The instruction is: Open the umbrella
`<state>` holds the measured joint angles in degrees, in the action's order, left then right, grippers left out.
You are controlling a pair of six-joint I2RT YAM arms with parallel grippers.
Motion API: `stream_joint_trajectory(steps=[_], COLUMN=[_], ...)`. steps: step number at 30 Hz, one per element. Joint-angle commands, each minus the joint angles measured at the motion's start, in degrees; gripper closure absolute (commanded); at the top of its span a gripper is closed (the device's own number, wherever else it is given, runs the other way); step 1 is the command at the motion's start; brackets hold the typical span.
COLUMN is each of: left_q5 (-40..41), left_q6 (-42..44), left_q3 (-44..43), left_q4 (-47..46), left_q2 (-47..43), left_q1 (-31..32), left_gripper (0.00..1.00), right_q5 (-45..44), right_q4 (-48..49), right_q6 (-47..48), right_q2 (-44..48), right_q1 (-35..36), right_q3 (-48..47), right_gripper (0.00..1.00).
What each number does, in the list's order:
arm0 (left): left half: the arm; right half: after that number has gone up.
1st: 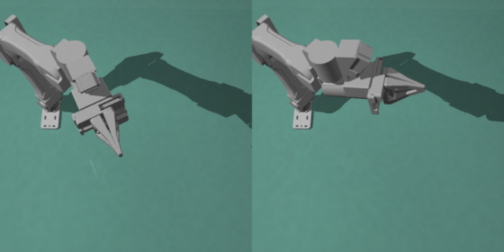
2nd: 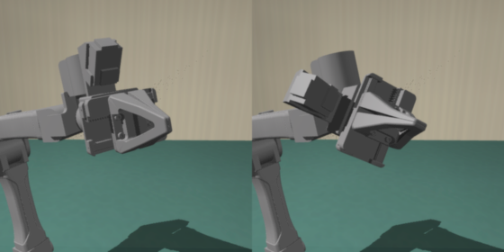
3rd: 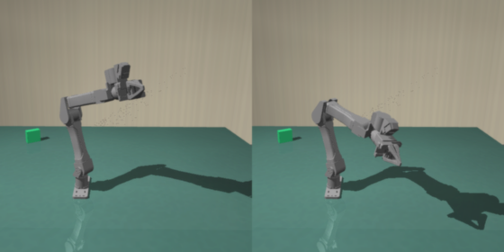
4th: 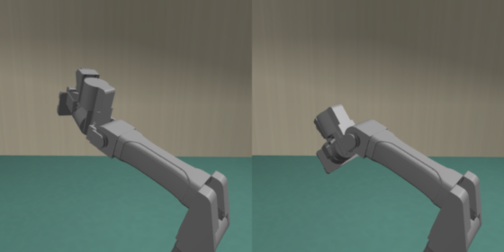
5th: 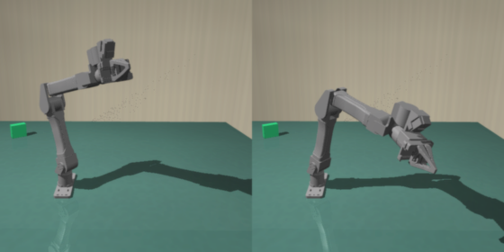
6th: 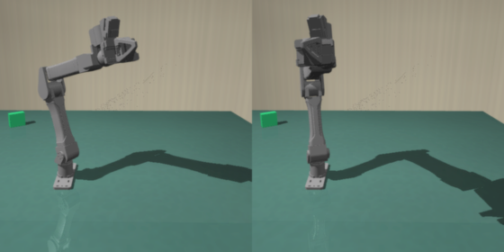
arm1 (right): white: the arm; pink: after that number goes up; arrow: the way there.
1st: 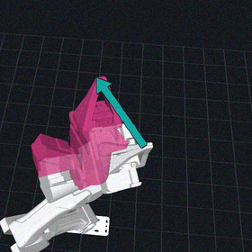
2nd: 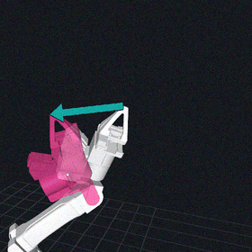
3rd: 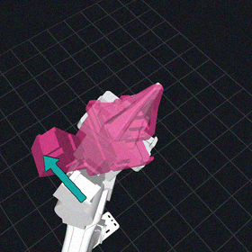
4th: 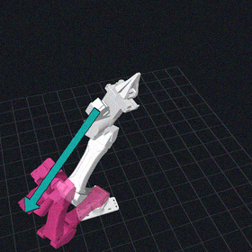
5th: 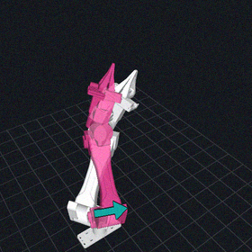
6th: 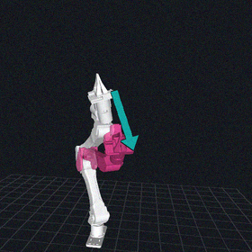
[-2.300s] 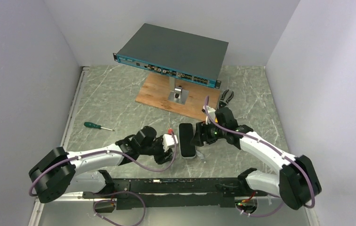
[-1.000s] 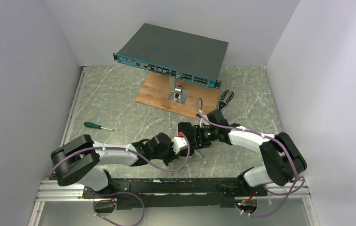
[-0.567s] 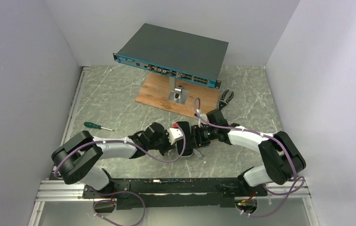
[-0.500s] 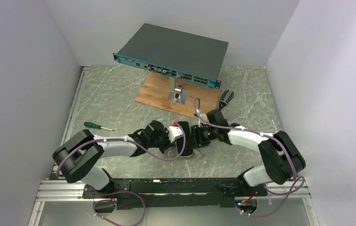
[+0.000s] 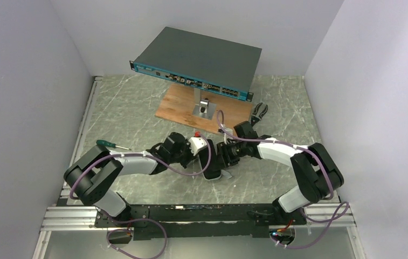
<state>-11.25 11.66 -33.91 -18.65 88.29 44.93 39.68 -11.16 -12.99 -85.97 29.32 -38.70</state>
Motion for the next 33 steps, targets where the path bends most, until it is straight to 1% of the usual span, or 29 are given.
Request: stream_joint_trajectory(steps=[1, 5, 8, 9, 11, 12, 13, 15, 16, 17, 18, 19, 21, 22, 23, 24, 27, 28, 29, 31, 33], left_q5=[2.86, 0.50, -2.24, -4.10, -8.38, -10.43, -11.82, -13.88, -14.80, -15.64, -16.14, -16.50, -17.25, -17.61, -18.00, -18.14, -16.25, -15.70, -15.01, -13.68, -12.63], left_q6=[-0.45, 2.71, 4.10, 5.45, 7.56, 8.00, 8.13, 7.23, 6.16, 4.97, 3.51, 2.01, -1.27, -2.89, -4.35, -5.63, -7.79, -8.21, -8.37, -9.35, -10.83], left_q3=[0.08, -2.49, -3.84, -3.96, -3.16, -2.51, -2.12, -1.91, -1.78, -1.51, -1.17, -0.94, -0.76, -0.61, -0.36, -0.03, 1.14, 1.66, 2.18, 3.01, 3.59], left_q4=[-4.62, -3.64, -0.88, 0.19, 1.66, 2.09, 2.75, 4.97, 5.87, 6.31, 6.70, 7.39, 8.78, 9.44, 10.01, 10.62, 13.01, 13.70, 14.28, 15.45, 16.32], left_q2=[-0.31, -0.16, -0.54, -1.10, -3.14, -4.53, -5.74, -7.97, -8.74, -9.59, -10.45, -11.23, -12.63, -13.55, -14.65, -15.82, -20.01, -21.33, -22.56, -24.27, -25.18], left_q1=[-4.65, -8.66, -11.48, -11.90, -12.52, -12.90, -13.00, -13.50, -14.02, -14.65, -15.38, -16.16, -18.04, -19.23, -20.25, -21.25, -23.16, -23.75, -24.23, -25.59, -27.16], left_gripper=[1.00, 1.00, 1.00, 0.95, 0.67, 0.57, 0.52, 0.48, 0.47, 0.46, 0.45, 0.45, 0.44, 0.44, 0.43, 0.43, 0.41, 0.40, 0.40, 0.39, 0.39], right_q5=[1.08, 2.15, 1.34, 0.87, -0.50, -1.68, -2.43, -3.74, -4.33, -5.18, -6.18, -6.78, -9.12, -10.29, -11.60, -12.89, -14.07, -13.94, -13.70, -15.30, -18.91], right_q4=[-6.86, -8.50, -10.21, -10.54, -10.85, -11.17, -11.71, -13.97, -15.52, -17.07, -18.61, -20.31, -22.48, -23.03, -23.45, -23.50, -23.93, -23.85, -23.65, -22.80, -21.22], right_q6=[7.20, 8.36, 10.02, 10.57, 12.01, 13.17, 14.98, 19.11, 21.65, 23.94, 26.38, 28.91, 32.96, 34.54, 35.91, 36.61, 37.00, 35.85, 34.87, 31.94, 27.96], right_q2=[-3.76, -7.86, -10.27, -10.78, -11.13, -11.19, -11.39, -12.65, -13.92, -15.14, -16.19, -17.29, -18.58, -18.82, -18.53, -18.08, -15.10, -13.73, -12.38, -10.05, -8.80], right_q1=[1.20, 1.53, 1.57, 1.58, 1.45, 1.35, 1.40, 1.42, 1.34, 1.43, 1.44, 1.42, 1.51, 1.40, 1.38, 1.43, 1.37, 1.52, 1.74, 3.16, 6.08], right_q3=[-1.72, -3.98, -6.43, -7.23, -8.99, -10.31, -11.85, -16.24, -18.56, -21.16, -23.71, -26.09, -30.19, -31.74, -33.02, -33.92, -34.92, -34.48, -33.95, -32.87, -32.23], right_gripper=[1.00, 1.00, 1.00, 1.00, 1.00, 1.00, 1.00, 0.99, 0.96, 0.91, 0.83, 0.70, 0.50, 0.40, 0.32, 0.26, 0.18, 0.11, 0.07, 0.05, 0.02])
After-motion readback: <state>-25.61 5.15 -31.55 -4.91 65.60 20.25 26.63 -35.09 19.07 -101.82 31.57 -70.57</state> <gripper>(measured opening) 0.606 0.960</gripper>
